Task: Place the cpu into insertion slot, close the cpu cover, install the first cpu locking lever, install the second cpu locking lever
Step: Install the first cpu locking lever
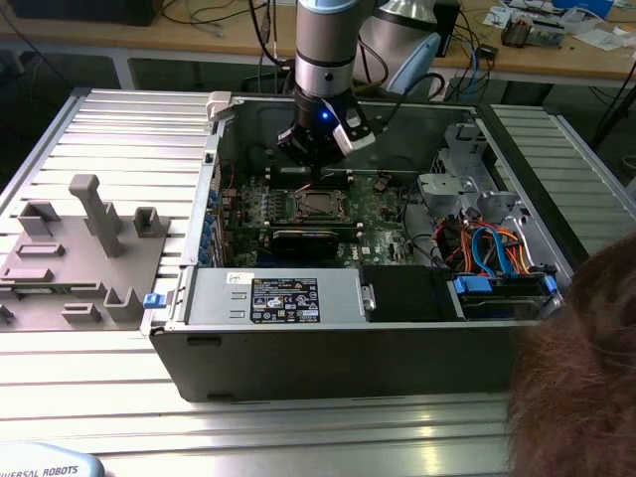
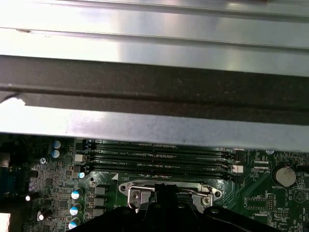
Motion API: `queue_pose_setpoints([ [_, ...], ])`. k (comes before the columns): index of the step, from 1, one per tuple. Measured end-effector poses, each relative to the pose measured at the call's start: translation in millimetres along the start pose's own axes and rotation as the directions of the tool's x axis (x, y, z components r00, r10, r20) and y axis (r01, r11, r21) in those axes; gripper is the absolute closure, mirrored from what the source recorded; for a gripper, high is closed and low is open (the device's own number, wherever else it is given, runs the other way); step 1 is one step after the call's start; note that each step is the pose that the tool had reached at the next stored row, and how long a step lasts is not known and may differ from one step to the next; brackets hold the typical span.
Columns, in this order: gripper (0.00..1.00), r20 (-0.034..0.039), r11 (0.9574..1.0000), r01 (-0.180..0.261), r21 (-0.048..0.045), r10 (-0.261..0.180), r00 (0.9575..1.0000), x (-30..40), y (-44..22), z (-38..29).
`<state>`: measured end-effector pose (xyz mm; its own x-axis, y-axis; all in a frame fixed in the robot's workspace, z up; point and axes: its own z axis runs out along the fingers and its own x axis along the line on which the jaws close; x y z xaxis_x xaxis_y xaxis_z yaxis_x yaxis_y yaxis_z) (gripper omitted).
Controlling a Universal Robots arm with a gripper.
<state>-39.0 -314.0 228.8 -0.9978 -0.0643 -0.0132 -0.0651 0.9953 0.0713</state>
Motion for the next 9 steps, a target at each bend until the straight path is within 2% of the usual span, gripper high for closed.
queue_pose_setpoints([
  [9, 0.89, 0.0001, 1.0000, 0.000, -0.0001, 0.000, 1.0000, -4.7, -0.4, 1.6],
])
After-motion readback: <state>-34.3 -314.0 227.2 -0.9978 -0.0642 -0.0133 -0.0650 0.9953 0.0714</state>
